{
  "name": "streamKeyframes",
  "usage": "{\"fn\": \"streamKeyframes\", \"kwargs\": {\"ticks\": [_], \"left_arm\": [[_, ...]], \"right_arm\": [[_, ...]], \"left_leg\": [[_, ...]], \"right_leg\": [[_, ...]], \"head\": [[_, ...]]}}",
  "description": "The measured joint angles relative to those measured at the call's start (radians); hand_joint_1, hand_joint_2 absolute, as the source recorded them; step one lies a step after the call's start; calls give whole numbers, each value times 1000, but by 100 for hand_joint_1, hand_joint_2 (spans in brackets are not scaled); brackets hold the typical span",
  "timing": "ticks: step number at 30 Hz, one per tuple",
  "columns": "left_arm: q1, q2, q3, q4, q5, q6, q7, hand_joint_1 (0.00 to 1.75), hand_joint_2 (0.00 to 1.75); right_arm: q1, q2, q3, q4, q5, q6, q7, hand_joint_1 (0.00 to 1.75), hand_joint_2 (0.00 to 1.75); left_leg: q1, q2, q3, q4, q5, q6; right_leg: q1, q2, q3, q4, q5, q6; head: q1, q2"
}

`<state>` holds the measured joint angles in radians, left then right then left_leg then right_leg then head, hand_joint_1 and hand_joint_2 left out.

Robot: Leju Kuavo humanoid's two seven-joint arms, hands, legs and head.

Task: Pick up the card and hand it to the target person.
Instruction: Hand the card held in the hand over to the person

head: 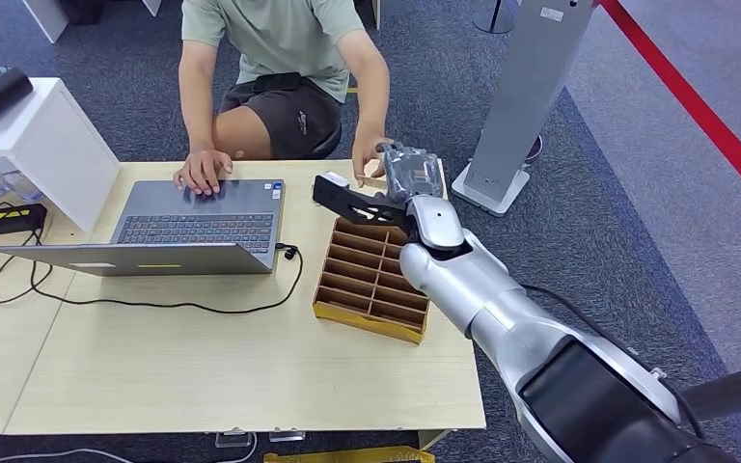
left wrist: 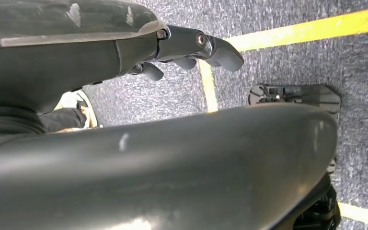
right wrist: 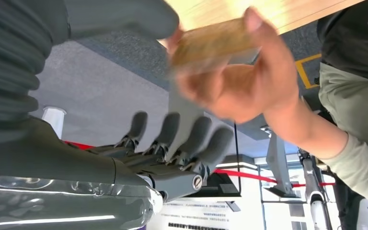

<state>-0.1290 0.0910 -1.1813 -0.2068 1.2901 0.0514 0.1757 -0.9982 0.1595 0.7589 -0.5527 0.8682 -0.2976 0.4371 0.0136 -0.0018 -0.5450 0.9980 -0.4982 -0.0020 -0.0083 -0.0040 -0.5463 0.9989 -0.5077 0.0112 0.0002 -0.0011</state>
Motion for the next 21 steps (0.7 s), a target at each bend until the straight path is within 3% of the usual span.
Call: {"fn": "streamKeyframes", "kwargs": {"ticks": [10, 16, 21], "left_arm": [[9, 0, -3, 0, 37, 6, -9, 0, 0], [16, 0, -3, 0, 65, 16, -3, 0, 0], [20, -1, -3, 0, 94, 26, -2, 0, 0]], "right_arm": [[-13, -35, -15, -63, -20, -42, 4, 0, 175], [9, -120, -62, -300, -48, -7, 63, 0, 175], [98, -213, -123, -545, -122, -4, 71, 0, 175]], "left_leg": [[0, 0, 0, 0, 0, 0], [0, 0, 1, 1, 0, 0], [0, 0, 2, 1, 0, 0]], "right_leg": [[0, 0, 0, 0, 0, 0], [0, 0, 0, 0, 0, 0], [0, -1, 1, -1, 0, 0]], "head": [[0, 0], [0, 0], [0, 0]]}}
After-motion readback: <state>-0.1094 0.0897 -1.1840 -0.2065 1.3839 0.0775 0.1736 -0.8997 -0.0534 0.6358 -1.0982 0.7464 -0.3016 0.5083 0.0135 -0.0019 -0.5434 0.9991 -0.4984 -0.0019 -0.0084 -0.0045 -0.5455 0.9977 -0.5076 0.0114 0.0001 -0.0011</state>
